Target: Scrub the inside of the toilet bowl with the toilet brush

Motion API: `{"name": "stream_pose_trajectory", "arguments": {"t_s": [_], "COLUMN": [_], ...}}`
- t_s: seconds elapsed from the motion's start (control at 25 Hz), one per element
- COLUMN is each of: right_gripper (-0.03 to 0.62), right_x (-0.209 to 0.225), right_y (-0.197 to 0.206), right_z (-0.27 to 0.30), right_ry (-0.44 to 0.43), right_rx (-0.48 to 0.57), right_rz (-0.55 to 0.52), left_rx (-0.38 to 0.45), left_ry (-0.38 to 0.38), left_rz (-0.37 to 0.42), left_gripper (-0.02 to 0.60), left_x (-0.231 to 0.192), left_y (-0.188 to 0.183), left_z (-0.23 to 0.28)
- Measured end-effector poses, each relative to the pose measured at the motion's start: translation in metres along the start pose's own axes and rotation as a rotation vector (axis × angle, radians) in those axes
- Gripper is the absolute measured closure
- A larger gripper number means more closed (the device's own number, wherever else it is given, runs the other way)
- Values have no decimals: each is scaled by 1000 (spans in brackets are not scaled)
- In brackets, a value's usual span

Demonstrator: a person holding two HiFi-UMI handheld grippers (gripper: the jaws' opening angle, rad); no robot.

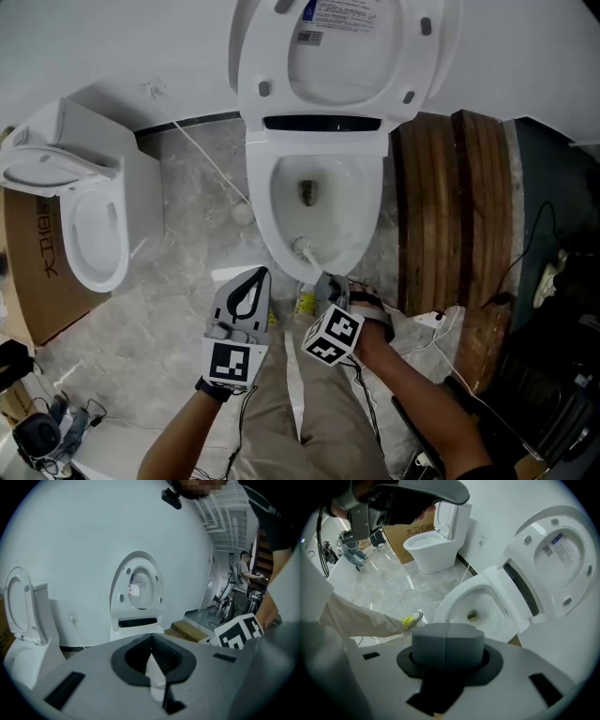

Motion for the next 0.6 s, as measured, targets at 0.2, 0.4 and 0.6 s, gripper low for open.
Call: {"name": "stream_pose_trajectory", "arguments": {"t_s": [0.2, 0.4, 0.6], "right_gripper": [447, 447, 447], "right_x": [2, 6, 7], "right_y": [-12, -19, -26], "right_z": [4, 11, 17], "right_ry": [6, 21, 35], "right_rx": [28, 43, 65], "right_rz": [26, 68, 93], "left_rx": [7, 18, 14], "left_ry": [-14, -37, -82], "left_rz": [-6, -15, -42], "left_gripper": [572, 572, 572], "left_x": [0, -5, -11], "left_y": [0, -1, 6], "left_z": [-5, -13, -23]}}
Point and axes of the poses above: the fingertips, and each gripper's own axes: z forward along the fingers, x to its right, y out of its underside, the point moved 8 cm from there along -z, backward along the fingers, and after that the axes turned 13 degrees about y, right-handed, at the moved point
